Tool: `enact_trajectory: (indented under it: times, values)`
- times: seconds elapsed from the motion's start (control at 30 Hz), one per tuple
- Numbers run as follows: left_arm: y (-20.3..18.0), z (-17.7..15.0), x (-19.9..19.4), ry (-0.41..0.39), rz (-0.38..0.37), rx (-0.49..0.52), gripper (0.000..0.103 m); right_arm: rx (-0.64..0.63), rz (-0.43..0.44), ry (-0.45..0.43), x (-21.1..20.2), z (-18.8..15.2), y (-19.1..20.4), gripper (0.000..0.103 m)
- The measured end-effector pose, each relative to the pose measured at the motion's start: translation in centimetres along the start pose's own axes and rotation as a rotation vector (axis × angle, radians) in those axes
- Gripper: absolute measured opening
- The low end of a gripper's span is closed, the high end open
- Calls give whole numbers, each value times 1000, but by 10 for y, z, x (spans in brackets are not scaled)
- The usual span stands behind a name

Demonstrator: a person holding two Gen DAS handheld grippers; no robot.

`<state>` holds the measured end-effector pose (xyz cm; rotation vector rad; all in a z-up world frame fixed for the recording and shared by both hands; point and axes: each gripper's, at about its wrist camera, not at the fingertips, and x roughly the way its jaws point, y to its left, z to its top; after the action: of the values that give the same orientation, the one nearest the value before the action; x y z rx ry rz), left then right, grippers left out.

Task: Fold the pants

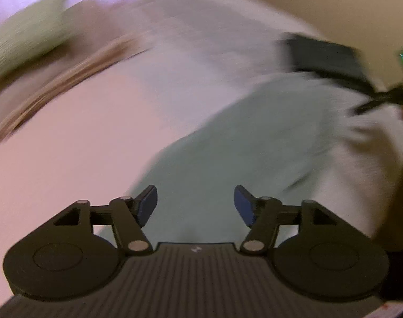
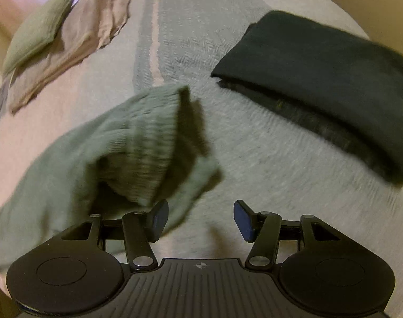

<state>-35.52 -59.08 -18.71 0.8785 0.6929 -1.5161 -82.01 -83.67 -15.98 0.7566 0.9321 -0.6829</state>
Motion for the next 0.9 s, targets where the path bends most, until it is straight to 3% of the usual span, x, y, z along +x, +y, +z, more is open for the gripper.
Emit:
enact_trajectory:
  times: [0.1,0.2,0.3,0.4,0.47,0.5,0.57,0.6,0.67,0.9]
  values:
    - [-98,62,45,-35,-96,234,67,-59,15,0,-1,8,-25,52]
    - [-170,110,86,-54,-147,475,71,-112,11,-11,0,12,-43,52]
    - [-225,139,127,-25,-175,708,71,-119,21,-13,1,10,-57,52]
    - [-256,153,162,76,-180,861,69,-85,54,-18,2,6,-67,52]
    - [-257,157,184,167,-188,889,65,-63,82,-17,3,4,-70,52]
    - [-250,162,194,209,-195,887,50,-61,101,-21,3,2,-69,52]
    - [-242,170,206,274,-224,851,38,-65,141,-30,3,1,-65,52]
    - [-237,176,207,282,-237,841,26,-73,169,-36,3,2,-61,52]
    - [-224,185,197,263,-243,815,22,-80,237,-49,4,7,-52,52]
    - [-152,218,142,123,-136,569,19,-128,571,-13,43,37,-7,52]
